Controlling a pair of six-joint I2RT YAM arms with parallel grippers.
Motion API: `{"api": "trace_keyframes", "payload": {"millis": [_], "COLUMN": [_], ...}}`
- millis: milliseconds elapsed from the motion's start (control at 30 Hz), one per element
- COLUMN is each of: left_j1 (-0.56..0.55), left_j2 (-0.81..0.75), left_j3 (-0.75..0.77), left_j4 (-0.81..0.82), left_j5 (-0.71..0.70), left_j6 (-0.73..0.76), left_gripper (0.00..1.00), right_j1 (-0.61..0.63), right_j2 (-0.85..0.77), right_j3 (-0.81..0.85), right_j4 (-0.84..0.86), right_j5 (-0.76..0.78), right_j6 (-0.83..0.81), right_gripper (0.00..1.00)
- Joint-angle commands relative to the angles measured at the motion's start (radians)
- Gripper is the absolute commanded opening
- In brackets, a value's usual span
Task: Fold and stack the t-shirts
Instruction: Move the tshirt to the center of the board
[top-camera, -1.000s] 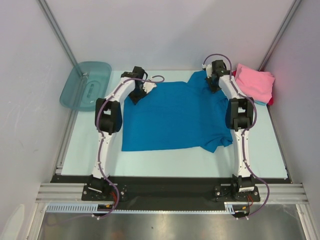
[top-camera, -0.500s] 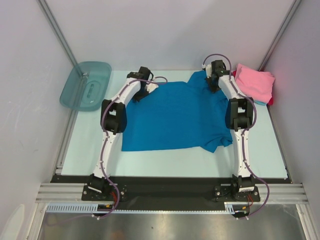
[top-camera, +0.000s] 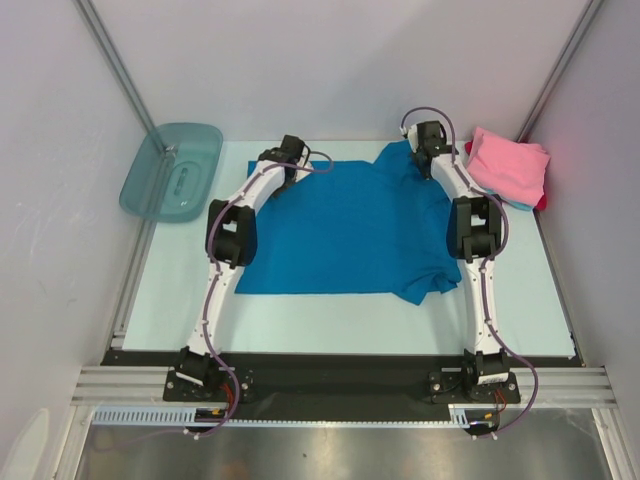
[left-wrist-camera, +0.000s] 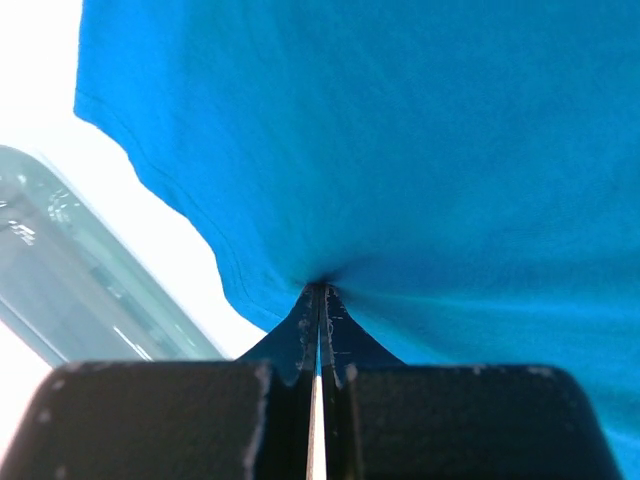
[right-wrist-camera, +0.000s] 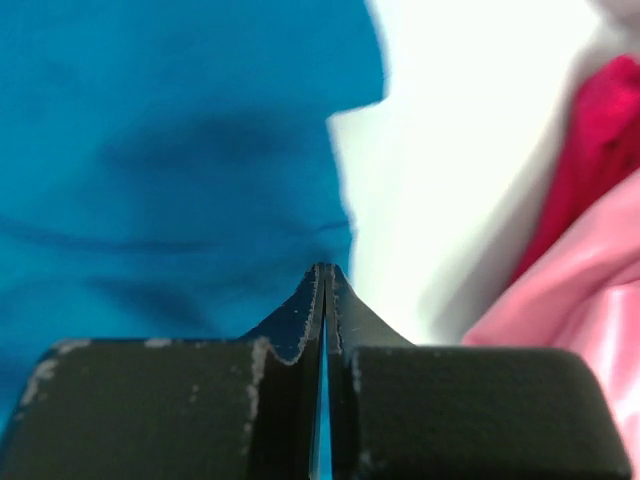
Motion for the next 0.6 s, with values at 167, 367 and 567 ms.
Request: {"api": "trace_keyframes", "payload": {"millis": [167, 367, 567], "left_j1": [0.016, 0.016, 0.016], "left_j2": [0.069, 0.034, -0.083], "left_j3": [0.012, 0.001, -0.107], "left_j4": [0.117, 0.155, 0.258], "left_j5": [-0.044, -0.069, -0.101], "left_j6": [0.046, 0.034, 0.008], "left_gripper": [0.00, 0.00, 0.18], "right_j1": [0.005, 0.004, 0.000], "right_j2": [0.087, 0.069, -0.001], "right_j3": [0.037, 0.040, 0.007], "right_j4": [0.209, 0.282, 0.342], "right_j5": [0.189, 0.264, 0.336], "right_j6": [-0.118, -0.124, -0.137], "right_gripper": [0.00, 0.00, 0.00]}}
